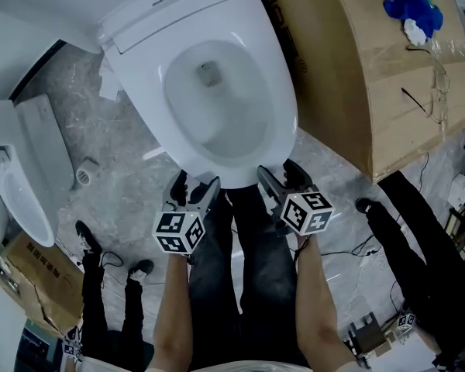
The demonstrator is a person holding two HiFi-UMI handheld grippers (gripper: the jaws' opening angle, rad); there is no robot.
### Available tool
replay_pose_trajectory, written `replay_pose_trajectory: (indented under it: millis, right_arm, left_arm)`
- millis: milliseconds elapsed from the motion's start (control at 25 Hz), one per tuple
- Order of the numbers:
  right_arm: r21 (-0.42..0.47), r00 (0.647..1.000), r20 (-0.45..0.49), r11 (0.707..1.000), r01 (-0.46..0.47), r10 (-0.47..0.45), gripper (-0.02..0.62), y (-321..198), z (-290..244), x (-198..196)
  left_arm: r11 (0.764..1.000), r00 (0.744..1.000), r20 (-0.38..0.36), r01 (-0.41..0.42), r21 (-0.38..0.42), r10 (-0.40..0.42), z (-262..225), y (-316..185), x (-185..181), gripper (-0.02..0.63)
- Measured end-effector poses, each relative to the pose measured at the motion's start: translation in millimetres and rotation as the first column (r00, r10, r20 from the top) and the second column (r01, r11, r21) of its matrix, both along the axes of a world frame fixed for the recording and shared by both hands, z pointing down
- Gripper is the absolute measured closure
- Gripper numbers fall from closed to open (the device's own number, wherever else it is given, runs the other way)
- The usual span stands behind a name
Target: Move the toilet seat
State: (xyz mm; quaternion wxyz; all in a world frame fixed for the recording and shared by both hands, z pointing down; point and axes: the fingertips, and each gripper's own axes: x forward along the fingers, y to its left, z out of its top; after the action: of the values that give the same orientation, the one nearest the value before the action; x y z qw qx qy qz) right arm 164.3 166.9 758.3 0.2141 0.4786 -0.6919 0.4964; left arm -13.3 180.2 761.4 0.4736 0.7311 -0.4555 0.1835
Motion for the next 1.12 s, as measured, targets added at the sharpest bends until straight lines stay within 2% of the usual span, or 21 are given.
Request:
replay_pose_trajectory:
  millis: [680,960,1120]
  right_arm:
    - [0.092,0.998,0.030,0.995,0.044,-0.047,0.273,0,-61,-1]
    - [0.142,0.998,0.039,0.989,0.046,-0.052,0.324,-6,-95,2]
    - [0.164,0.998,0.053,0.986,0.035,-0.044,0.324,-10,-110,1]
  left_arm:
    - [0.998,0.999,-0.018,0.036,0.049,-0.035,-51,-3,-6,0.236]
    - [0.995,1.000,-0.018,0.023,0.094,-0.021,-81,-7,-8,0.236]
    - [0.993,0.998,-0.035,0.047,0.107,-0.043,-93,-10,-10,0.236]
